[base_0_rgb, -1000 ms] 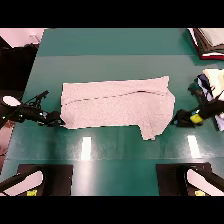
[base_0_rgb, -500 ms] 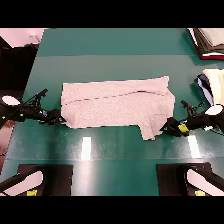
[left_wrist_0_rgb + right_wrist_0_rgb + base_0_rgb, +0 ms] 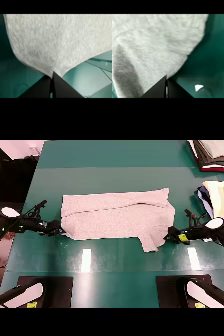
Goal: Fold the shirts.
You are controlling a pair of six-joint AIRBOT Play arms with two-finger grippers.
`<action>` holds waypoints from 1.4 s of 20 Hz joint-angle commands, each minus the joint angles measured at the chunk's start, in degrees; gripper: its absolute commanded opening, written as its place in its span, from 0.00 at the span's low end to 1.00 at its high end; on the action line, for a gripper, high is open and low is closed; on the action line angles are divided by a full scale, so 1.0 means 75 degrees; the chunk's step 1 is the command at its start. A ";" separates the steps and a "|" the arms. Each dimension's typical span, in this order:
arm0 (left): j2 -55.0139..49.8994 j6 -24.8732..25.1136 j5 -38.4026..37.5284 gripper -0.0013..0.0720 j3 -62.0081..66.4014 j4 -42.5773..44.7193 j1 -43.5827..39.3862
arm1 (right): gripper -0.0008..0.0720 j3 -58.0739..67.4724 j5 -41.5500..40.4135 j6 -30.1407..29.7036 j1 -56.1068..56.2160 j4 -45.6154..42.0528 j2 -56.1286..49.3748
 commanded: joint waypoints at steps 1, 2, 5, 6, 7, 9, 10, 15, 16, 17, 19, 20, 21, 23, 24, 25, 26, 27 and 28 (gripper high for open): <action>0.0495 -0.0047 -0.0012 0.04 0.0038 0.0370 0.0000 | 0.03 0.0009 0.0772 0.0020 -0.0006 -0.0306 0.0886; 0.0796 -0.0087 -0.0099 0.04 0.0038 0.0624 0.0000 | 0.03 0.0012 0.1166 0.0117 -0.0006 -0.0595 0.1227; 0.1443 -0.0093 -0.1087 0.04 0.0017 0.1352 0.0000 | 0.03 0.0012 0.2480 0.0408 -0.0006 -0.1384 0.2305; 0.1513 -0.0090 -0.1405 0.04 -0.0038 0.1396 0.0000 | 0.03 0.0012 0.2763 0.0463 -0.0006 -0.1434 0.2681; 0.1562 -0.0090 -0.1612 0.04 -0.0137 0.1390 0.0000 | 0.03 0.0012 0.2894 0.0533 -0.0006 -0.1422 0.3008; 0.1582 -0.0093 -0.1614 0.04 -0.0385 0.1384 0.0000 | 0.03 0.0009 0.2885 0.0659 -0.0006 -0.1411 0.3599; 0.1582 -0.0090 -0.1504 0.05 -0.0458 0.1390 0.0000 | 0.03 0.0012 0.2838 0.0702 -0.0006 -0.1413 0.3815; 0.1582 -0.0437 -0.0469 0.05 -0.0318 0.1093 0.0000 | 0.03 0.0265 0.2197 0.0711 -0.0003 -0.1137 0.3864; 0.1582 -0.0437 -0.0283 0.05 -0.0277 0.0956 0.0000 | 0.03 0.0507 0.2165 0.0705 -0.0006 -0.1148 0.3614; 0.1580 -0.0437 -0.0061 0.05 -0.0227 0.0831 0.0000 | 0.03 0.0810 0.2092 0.0676 -0.0006 -0.1166 0.3287; 0.1574 -0.0475 0.0315 0.05 -0.0108 0.0586 0.0000 | 0.03 0.1402 0.1810 0.0562 -0.0003 -0.1157 0.2611; 0.1574 -0.0589 0.0527 0.05 -0.0041 0.0562 0.0000 | 0.03 0.1708 0.1655 0.0539 -0.0003 -0.1145 0.2241; 0.1574 -0.0740 0.0769 0.05 0.0017 0.0560 0.0000 | 0.03 0.1990 0.1565 0.0475 -0.0003 -0.1151 0.1900; 0.1574 -0.0868 0.1332 0.05 0.0137 0.0478 0.0000 | 0.03 0.2541 0.1396 0.0417 -0.0003 -0.1151 0.1204; 0.1574 -0.0868 0.1606 0.05 0.0195 0.0446 0.0000 | 0.03 0.2801 0.1332 0.0414 -0.0003 -0.1148 0.0857; 0.1574 -0.0866 0.1900 0.05 0.0204 0.0356 0.0000 | 0.03 0.3016 0.1271 0.0382 -0.0003 -0.1148 0.0560; 0.1547 -0.0863 0.2174 0.04 0.0204 0.0254 0.0000 | 0.03 0.3249 0.1239 0.0364 -0.0003 -0.1145 0.0230; 0.1495 -0.0860 0.2384 0.05 0.0204 0.0146 -0.0003 | 0.03 0.3462 0.1233 0.0361 -0.0003 -0.1145 -0.0073; 0.1413 -0.0851 0.2565 0.05 0.0204 0.0012 -0.0003 | 0.03 0.3663 0.1233 0.0350 -0.0003 -0.1148 -0.0385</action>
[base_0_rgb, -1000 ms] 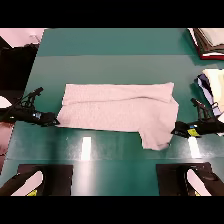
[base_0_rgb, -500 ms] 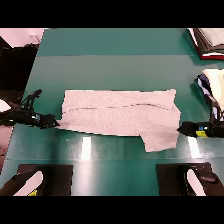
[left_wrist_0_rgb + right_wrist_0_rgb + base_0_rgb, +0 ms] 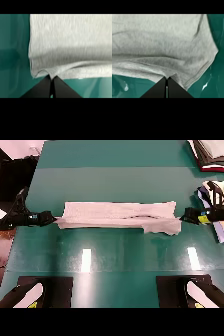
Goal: Fold the shirts.
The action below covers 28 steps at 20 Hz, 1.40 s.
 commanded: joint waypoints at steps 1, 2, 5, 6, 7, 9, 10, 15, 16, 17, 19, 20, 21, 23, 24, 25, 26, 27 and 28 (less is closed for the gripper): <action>-0.0224 0.0070 0.0982 0.05 0.0052 -0.0533 0.0000 | 0.03 0.0790 -0.0154 -0.0125 0.0006 0.0000 -0.1131; -0.0344 0.0271 0.1058 0.05 0.0061 -0.0787 0.0000 | 0.03 0.0953 -0.0157 -0.0128 0.0006 0.0000 -0.1411; -0.0918 0.0595 0.1052 0.05 0.0239 -0.1128 0.0000 | 0.03 0.1300 -0.0356 -0.0131 0.0006 0.0003 -0.2022; -0.1122 0.0606 0.1064 0.05 0.0309 -0.1131 0.0000 | 0.03 0.1390 -0.0449 -0.0134 0.0006 0.0003 -0.2165; -0.1309 0.0606 0.1090 0.05 0.0385 -0.1151 0.0000 | 0.03 0.1483 -0.0519 -0.0134 0.0038 -0.0003 -0.2282; -0.1673 0.0609 0.1148 0.05 0.0609 -0.1224 0.0000 | 0.03 0.1716 -0.0664 -0.0254 0.0195 -0.0009 -0.2521; -0.1836 0.0606 0.1224 0.05 0.0731 -0.1233 0.0000 | 0.03 0.1827 -0.0769 -0.0254 0.0309 -0.0009 -0.2634; -0.2363 0.0577 0.1466 0.54 0.1116 -0.1384 0.0000 | 0.42 0.2235 -0.1032 -0.0236 0.0711 0.0003 -0.3293; -0.2372 0.0525 0.1513 0.78 0.1116 -0.1545 0.0003 | 0.55 0.2352 -0.0962 -0.0236 0.0752 0.0003 -0.3410; -0.2369 0.0527 0.1501 0.76 0.1125 -0.1664 0.0000 | 0.55 0.2500 -0.0868 -0.0236 0.0749 0.0006 -0.3506; -0.2361 0.0536 0.1259 0.76 0.1224 -0.1772 0.0003 | 0.55 0.2824 -0.0545 -0.0248 0.0726 -0.0009 -0.3585; -0.2361 0.0554 0.0982 0.76 0.1323 -0.1769 0.0003 | 0.55 0.2973 -0.0271 -0.0283 0.0621 0.0000 -0.3582; -0.2361 0.0554 0.0647 0.76 0.1437 -0.1769 0.0003 | 0.55 0.3139 0.0102 -0.0391 0.0472 0.0006 -0.3582; -0.2361 0.0548 -0.0026 0.76 0.1641 -0.1778 0.0003 | 0.55 0.3252 0.0705 -0.0682 0.0070 0.0067 -0.3582; -0.2361 0.0551 -0.0239 0.76 0.1690 -0.1795 0.0003 | 0.56 0.3174 0.0944 -0.0933 -0.0216 0.0347 -0.3585; -0.2361 0.0548 -0.0393 0.76 0.1699 -0.1827 0.0003 | 0.72 0.2996 0.1072 -0.1145 -0.0536 0.0758 -0.3585; -0.2363 0.0548 -0.0493 0.76 0.1699 -0.1830 0.0003 | 0.86 0.2774 0.1075 -0.1323 -0.0860 0.1081 -0.3585; -0.2363 0.0545 -0.0577 0.75 0.1699 -0.1836 0.0000 | 0.89 0.2483 0.1026 -0.1489 -0.1151 0.1416 -0.3585; -0.2361 0.0551 -0.0647 0.52 0.1699 -0.1836 0.0003 | 0.89 0.2189 0.0906 -0.1652 -0.1422 0.1693 -0.3585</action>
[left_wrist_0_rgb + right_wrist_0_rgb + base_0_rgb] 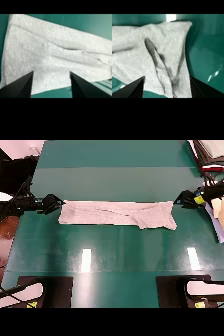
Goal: Fold the shirts.
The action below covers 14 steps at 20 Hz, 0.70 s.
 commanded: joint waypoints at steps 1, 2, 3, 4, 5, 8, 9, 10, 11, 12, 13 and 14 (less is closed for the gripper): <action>-0.0006 0.0020 -0.0580 0.18 0.0064 -0.0055 0.0000 | 0.88 -0.0801 0.0076 -0.0804 -0.0944 0.1180 -0.0012; -0.0006 0.0044 -0.0618 0.05 0.0064 -0.0061 0.0000 | 0.88 -0.1078 -0.0052 -0.1113 -0.1116 0.1434 -0.0035; -0.0006 0.0044 -0.0627 0.05 0.0064 -0.0067 0.0000 | 0.88 -0.1250 -0.0064 -0.1317 -0.1244 0.1658 -0.0140; -0.0006 0.0038 -0.0679 0.05 0.0064 -0.0079 0.0000 | 0.88 -0.1343 -0.0012 -0.1443 -0.1329 0.1836 -0.0332; -0.0006 0.0023 -0.0784 0.05 0.0064 -0.0079 0.0000 | 0.88 -0.1370 0.0061 -0.1498 -0.1361 0.1932 -0.0560; -0.0006 0.0012 -0.1262 0.05 0.0064 -0.0076 0.0000 | 0.88 -0.1361 0.0128 -0.1821 -0.1250 0.2285 -0.1163; -0.0006 0.0009 -0.1361 0.05 0.0064 -0.0076 0.0000 | 0.88 -0.1364 0.0131 -0.1918 -0.1163 0.2398 -0.1320; -0.0006 0.0009 -0.1445 0.05 0.0064 -0.0076 0.0000 | 0.88 -0.1361 0.0128 -0.1967 -0.1035 0.2396 -0.1443; -0.0006 0.0003 -0.1483 0.05 0.0064 -0.0079 0.0000 | 0.88 -0.1361 0.0128 -0.2002 -0.0892 0.2396 -0.1527; -0.0006 -0.0038 -0.1480 0.05 0.0064 -0.0082 0.0000 | 0.88 -0.1361 0.0128 -0.2107 -0.0740 0.2398 -0.1588; -0.0006 -0.0160 -0.1457 0.05 0.0064 -0.0064 -0.0052 | 0.88 -0.1361 0.0096 -0.2165 -0.0568 0.2393 -0.1620; -0.0006 -0.0154 -0.1443 0.05 0.0064 -0.0061 -0.0195 | 0.88 -0.1361 0.0015 -0.2189 -0.0405 0.2396 -0.1617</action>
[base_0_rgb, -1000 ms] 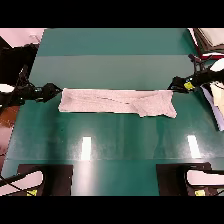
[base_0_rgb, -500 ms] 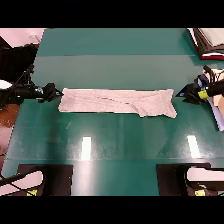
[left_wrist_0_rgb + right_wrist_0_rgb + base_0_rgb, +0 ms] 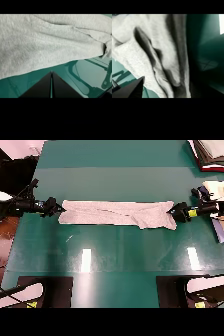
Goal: Fold the shirts.
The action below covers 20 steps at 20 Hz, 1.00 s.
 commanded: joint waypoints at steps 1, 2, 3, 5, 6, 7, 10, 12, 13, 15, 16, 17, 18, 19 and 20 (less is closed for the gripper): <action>-0.0006 -0.0128 -0.0093 0.05 0.0006 0.0026 -0.0341 | 0.86 0.0009 -0.0239 -0.0297 0.0513 0.0003 -0.0192; -0.0006 -0.0128 0.0023 0.05 0.0006 0.0047 -0.0612 | 0.78 0.0067 -0.0303 -0.0297 0.0629 -0.0023 -0.0192; -0.0006 -0.0131 0.0245 0.05 0.0006 0.0055 -0.0956 | 0.77 0.0160 -0.0315 -0.0297 0.0720 -0.0015 -0.0192; -0.0006 -0.0198 0.0866 0.05 0.0006 0.0052 -0.1647 | 0.47 0.0399 -0.0300 -0.0297 0.0880 -0.0029 -0.0192; -0.0006 -0.0265 0.1236 0.05 0.0006 0.0055 -0.2008 | 0.22 0.0533 -0.0291 -0.0297 0.0886 -0.0023 -0.0189; -0.0006 -0.0388 0.1585 0.05 0.0006 0.0055 -0.2328 | 0.05 0.0659 -0.0265 -0.0297 0.0889 -0.0015 -0.0184; -0.0029 -0.0428 0.2428 0.05 0.0009 0.0050 -0.3139 | 0.03 0.1186 0.0128 -0.0291 0.0892 -0.0006 -0.0184; -0.0175 -0.0606 0.2946 0.04 0.0035 0.0038 -0.3593 | 0.03 0.1705 0.0621 -0.0216 0.1026 0.0000 -0.0166; -0.0344 -0.0656 0.3072 0.04 0.0152 0.0044 -0.3789 | 0.03 0.2037 0.0892 -0.0020 0.1186 -0.0003 -0.0166; -0.0898 -0.0784 0.3025 0.05 0.0662 0.0041 -0.4138 | 0.03 0.2637 0.1201 0.0201 0.1644 0.0058 -0.0102; -0.1262 -0.0787 0.2920 0.04 0.1040 0.0044 -0.4322 | 0.03 0.2865 0.1169 0.0236 0.1909 0.0283 0.0009; -0.1629 -0.0799 0.2836 0.05 0.1443 0.0041 -0.4488 | 0.03 0.3089 0.1151 0.0291 0.2148 0.0533 0.0117; -0.2037 -0.0854 0.2763 0.04 0.1909 0.0047 -0.4654 | 0.03 0.3369 0.1102 0.0408 0.2422 0.0720 0.0227; -0.2445 -0.0959 0.2719 0.04 0.2381 0.0052 -0.4806 | 0.03 0.3652 0.1058 0.0513 0.2687 0.0793 0.0315; -0.2818 -0.0982 0.2690 0.04 0.2815 0.0055 -0.4925 | 0.03 0.3995 0.1023 0.0714 0.2975 0.0787 0.0388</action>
